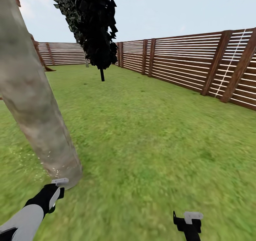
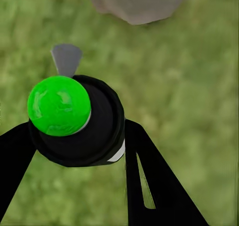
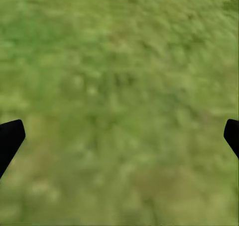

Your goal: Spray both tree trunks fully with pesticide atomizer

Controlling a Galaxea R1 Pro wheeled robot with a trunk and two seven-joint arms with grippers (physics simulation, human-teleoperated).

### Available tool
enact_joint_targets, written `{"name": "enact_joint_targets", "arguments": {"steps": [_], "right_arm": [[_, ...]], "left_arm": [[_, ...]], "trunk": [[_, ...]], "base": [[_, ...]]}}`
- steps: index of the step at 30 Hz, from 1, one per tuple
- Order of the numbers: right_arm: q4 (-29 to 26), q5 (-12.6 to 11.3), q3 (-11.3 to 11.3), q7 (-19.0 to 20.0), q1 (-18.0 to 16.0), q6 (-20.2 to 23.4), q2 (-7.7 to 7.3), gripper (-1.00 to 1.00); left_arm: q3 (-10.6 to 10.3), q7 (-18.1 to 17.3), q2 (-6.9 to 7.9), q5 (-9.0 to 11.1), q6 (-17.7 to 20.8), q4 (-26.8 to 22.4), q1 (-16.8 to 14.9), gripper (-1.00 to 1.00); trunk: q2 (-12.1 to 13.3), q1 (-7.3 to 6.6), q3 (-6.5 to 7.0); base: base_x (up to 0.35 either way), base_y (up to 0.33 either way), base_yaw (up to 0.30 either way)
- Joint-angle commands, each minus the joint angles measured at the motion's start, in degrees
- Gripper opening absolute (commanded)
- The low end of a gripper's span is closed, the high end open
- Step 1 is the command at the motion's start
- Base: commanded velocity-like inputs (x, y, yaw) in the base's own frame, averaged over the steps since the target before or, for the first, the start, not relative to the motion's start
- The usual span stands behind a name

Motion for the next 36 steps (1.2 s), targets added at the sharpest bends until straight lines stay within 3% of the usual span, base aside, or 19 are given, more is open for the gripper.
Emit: {"name": "enact_joint_targets", "arguments": {"steps": [1,9,12,14,15,17,19,21,22,24,26,27,29,31,36], "right_arm": [[0.0,0.0,0.0,0.0,0.0,0.0,0.00,1.00],[0.0,0.0,0.0,0.0,0.0,0.0,0.01,1.00],[0.0,0.0,0.0,0.0,0.0,0.0,0.01,1.00],[0.0,0.0,0.0,0.0,0.0,0.0,0.01,1.00],[0.0,0.0,0.0,0.0,0.0,0.0,-0.01,1.00],[0.0,0.0,0.0,0.0,0.0,0.0,-0.12,1.00],[0.1,-0.1,0.0,-0.1,0.0,0.0,-0.21,1.00],[0.0,-0.1,0.0,-0.1,0.0,0.0,-0.18,1.00],[0.0,-0.1,0.0,-0.1,0.0,0.0,-0.17,1.00],[0.0,-0.1,0.0,-0.1,0.0,0.0,-0.17,1.00],[0.0,-0.1,0.0,-0.1,0.0,0.0,-0.17,1.00],[0.0,-0.1,0.0,-0.1,0.0,0.0,-0.17,1.00],[0.0,-0.1,0.0,-0.1,0.0,0.0,-0.17,1.00],[0.0,-0.1,0.0,-0.1,0.0,0.0,-0.17,1.00],[0.0,-0.1,0.0,-0.1,0.0,0.0,-0.22,1.00]], "left_arm": [[0.0,0.1,-0.22,-0.1,-0.1,0.0,0.0,-1.00],[0.0,0.4,-0.73,-0.1,-0.2,-0.1,-0.1,-1.00],[-0.1,0.0,-2.50,0.0,-0.2,-0.3,-0.1,-1.00],[-0.2,-0.2,-3.69,-0.1,-0.1,-3.9,-0.2,-1.00],[-0.4,-0.3,-5.14,-0.1,0.4,-8.5,-0.3,-1.00],[-0.8,-0.3,-6.94,-0.2,3.0,-12.3,-0.7,-1.00],[-0.7,-0.5,-5.80,-0.2,4.0,-12.9,-0.6,-1.00],[-0.8,-0.7,-2.94,-0.2,5.0,-12.9,-0.2,-1.00],[-0.9,-0.7,-2.41,-0.2,5.1,-12.9,-0.1,-1.00],[-1.0,-0.7,-2.58,-0.4,5.3,-12.9,-0.3,-1.00],[-3.0,-0.7,-4.69,-0.5,7.3,-13.6,-1.0,-1.00],[-4.8,-1.0,-4.63,-0.2,8.8,-16.4,-1.3,-1.00],[-4.9,-5.2,-2.93,-0.3,12.2,-19.0,-1.2,-1.00],[-5.0,-9.3,-0.85,-0.4,13.2,-20.7,-0.9,-1.00],[-5.3,-10.2,-1.30,-0.7,14.0,-21.8,-1.4,-1.00]], "trunk": [[0.0,0.00,0.00],[0.0,0.00,0.00],[0.0,0.00,0.00],[0.0,0.00,0.00],[0.0,0.00,0.00],[0.0,0.00,0.00],[0.0,0.00,0.00],[0.0,0.00,0.00],[0.0,0.00,0.00],[0.0,0.00,0.00],[0.0,0.00,0.00],[0.0,0.00,0.00],[0.0,0.00,0.00],[0.0,0.00,0.00],[0.0,0.00,0.00]], "base": [[0.129,-0.077,0.277],[-0.039,-0.197,0.277],[0.135,-0.132,0.274],[0.024,-0.018,0.252],[0.006,-0.005,0.100],[0.001,-0.001,0.022],[0.000,0.000,0.001],[0.000,0.000,0.000],[0.000,0.000,0.000],[0.000,0.000,0.050],[0.000,0.000,0.244],[0.000,0.000,0.276],[0.000,0.000,0.277],[0.000,0.000,0.278],[0.000,-0.202,0.072]]}}
